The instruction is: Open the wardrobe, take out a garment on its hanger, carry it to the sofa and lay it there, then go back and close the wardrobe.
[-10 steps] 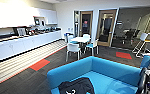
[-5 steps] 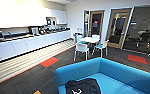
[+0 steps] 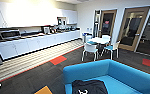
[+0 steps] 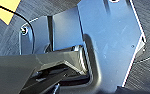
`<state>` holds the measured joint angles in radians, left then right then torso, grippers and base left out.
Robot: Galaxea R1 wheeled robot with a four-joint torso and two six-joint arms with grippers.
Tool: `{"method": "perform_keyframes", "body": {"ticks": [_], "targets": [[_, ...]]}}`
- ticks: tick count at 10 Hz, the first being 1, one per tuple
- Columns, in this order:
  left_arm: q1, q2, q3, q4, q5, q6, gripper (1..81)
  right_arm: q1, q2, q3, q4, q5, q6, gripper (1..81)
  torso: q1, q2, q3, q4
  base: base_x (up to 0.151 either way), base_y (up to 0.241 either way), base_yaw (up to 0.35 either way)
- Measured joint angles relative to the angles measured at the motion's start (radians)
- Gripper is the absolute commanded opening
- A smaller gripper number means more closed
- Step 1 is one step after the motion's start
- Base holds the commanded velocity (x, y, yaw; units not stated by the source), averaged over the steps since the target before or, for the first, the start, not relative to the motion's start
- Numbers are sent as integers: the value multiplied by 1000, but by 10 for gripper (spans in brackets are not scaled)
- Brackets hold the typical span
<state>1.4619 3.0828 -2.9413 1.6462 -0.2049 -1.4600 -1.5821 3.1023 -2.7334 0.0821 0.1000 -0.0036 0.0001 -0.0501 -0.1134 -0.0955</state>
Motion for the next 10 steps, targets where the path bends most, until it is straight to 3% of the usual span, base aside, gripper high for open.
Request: {"method": "perform_keyframes", "body": {"ticks": [10], "targets": [[3, 1, 0, 13, 0, 0, 811, 0, 0, 0, -1, 5, 0, 811, 0, 0, 0, 0, 0, 0, 262]]}}
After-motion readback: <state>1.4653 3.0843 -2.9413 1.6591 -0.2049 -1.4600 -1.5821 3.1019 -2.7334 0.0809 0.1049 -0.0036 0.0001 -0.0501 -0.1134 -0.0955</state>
